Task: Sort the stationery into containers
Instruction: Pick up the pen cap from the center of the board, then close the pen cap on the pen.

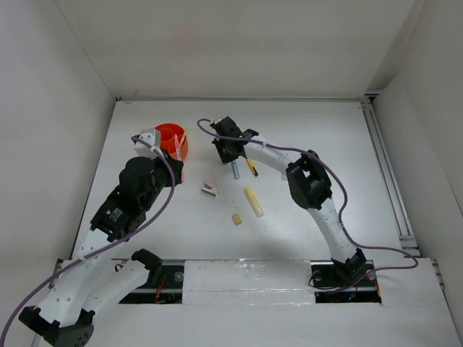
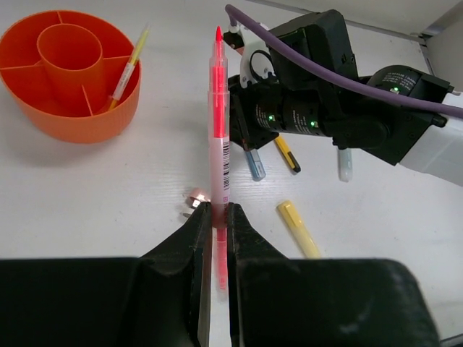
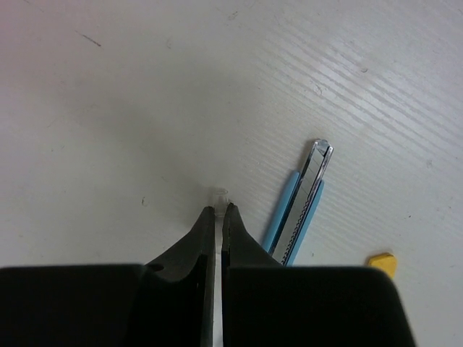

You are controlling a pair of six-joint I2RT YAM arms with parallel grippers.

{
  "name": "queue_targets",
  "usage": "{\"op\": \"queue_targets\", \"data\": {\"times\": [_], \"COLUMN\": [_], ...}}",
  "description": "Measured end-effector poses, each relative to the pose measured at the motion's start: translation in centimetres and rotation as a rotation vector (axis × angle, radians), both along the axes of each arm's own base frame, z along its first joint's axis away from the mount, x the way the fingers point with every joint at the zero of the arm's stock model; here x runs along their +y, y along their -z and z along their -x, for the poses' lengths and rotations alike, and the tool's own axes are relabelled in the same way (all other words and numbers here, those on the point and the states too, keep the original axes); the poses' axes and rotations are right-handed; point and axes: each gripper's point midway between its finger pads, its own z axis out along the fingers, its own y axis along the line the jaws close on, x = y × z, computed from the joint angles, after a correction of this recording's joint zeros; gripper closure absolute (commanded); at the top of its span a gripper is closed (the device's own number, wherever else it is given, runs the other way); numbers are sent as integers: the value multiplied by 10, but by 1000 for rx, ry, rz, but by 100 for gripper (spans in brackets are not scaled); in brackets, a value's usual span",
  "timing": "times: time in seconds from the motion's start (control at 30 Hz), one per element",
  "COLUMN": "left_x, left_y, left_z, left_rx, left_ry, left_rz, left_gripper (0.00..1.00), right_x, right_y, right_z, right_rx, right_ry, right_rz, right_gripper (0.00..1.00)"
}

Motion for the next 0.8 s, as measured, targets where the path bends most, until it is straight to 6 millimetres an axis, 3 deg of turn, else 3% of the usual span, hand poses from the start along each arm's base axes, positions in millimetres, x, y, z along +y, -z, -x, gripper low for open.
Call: {"op": "queue_targets", "data": {"times": [0.17,0.23,0.33,0.5,0.6,0.7,0.8], "left_x": [-15,-25,-43,-72,-80,-90,-100], "left_y": [4,8,12,22,28,27,26], "left_z": [3,4,7,18,24,29,33], "left_rx": [25,48,73,112,139,141,133], "left_ry": [80,125,207,349,397,445,499], "left_rz": [17,29,71,157,186,228,276], "left_gripper": [100,100,100,100,100,100,100], "right_x": [-16,-29,-43,-58,-75,-86,-84], "right_y": [-8,-24,-78,-218,-281,-307,-297], "right_z": [26,38,54,57,67,84,97], "right_rx": [30,17,-46,-252,-337,-371,-331], "right_ry": [25,74,155,262,308,328,332], "right_rz": [-48,-74,-209,-621,-853,-1034,-1138], "right_gripper": [100,100,100,100,100,100,100]}}
